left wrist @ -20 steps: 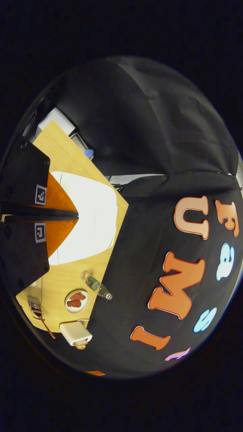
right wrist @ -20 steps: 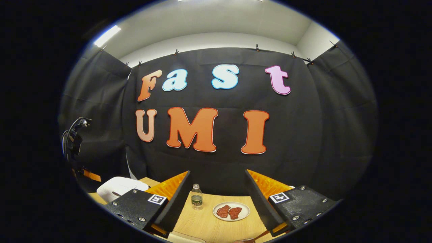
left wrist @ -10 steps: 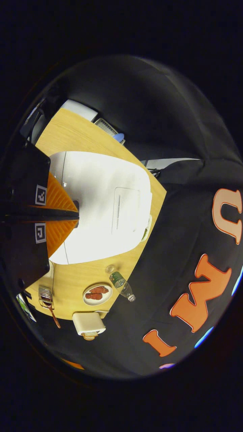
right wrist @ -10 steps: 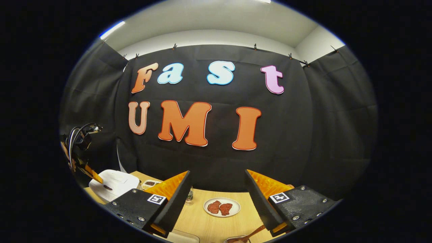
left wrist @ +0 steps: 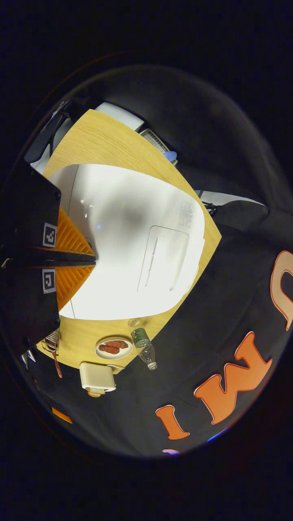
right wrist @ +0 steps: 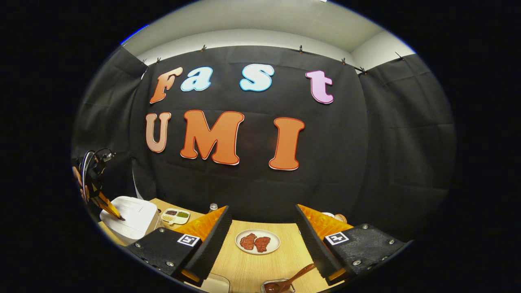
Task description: Close the left gripper, press the button to open the rice cooker; take a wooden spoon from the chopstick holder with the right hand, scoop a spoonful of rice and pour it into the rice cooker, then put the wooden spoon back into the chopstick holder.
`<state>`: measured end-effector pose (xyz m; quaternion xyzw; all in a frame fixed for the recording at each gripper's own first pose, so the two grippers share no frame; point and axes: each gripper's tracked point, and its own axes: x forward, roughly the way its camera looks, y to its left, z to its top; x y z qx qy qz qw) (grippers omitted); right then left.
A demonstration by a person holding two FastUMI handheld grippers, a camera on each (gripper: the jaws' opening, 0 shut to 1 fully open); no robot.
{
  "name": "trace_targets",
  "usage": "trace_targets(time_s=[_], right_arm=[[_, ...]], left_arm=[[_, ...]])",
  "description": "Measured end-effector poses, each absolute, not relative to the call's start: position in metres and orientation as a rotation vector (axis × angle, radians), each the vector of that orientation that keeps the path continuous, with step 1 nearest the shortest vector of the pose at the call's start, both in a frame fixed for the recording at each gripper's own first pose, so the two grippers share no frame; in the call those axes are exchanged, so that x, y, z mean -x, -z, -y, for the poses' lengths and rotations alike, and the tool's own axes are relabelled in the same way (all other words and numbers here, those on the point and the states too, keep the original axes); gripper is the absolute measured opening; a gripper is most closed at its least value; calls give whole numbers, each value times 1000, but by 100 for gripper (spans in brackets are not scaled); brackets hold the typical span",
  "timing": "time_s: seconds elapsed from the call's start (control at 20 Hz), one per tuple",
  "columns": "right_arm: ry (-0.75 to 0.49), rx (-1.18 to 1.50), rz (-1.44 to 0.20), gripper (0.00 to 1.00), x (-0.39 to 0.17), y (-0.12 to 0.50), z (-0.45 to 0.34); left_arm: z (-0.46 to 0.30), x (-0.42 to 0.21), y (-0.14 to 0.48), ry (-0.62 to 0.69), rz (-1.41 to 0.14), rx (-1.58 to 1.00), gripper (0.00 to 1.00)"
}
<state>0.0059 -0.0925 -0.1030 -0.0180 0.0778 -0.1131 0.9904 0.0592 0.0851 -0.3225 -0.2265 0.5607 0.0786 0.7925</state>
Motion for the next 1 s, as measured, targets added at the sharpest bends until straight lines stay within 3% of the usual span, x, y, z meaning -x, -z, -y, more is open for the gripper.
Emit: trace_targets(time_s=[0.05,0.3,0.7,1.0], right_arm=[[224,32,-160,96,-6,104,92],[193,23,-155,96,-13,104,87],[104,31,-172,96,-19,106,69],[80,13,-188,96,-10,115,71]], left_arm=[[-84,-53,327,-171,-1226,469,9],[-84,-54,318,-168,-1147,395,6],[-104,-93,194,-215,-582,206,6],[-86,-71,129,-201,-363,134,5]])
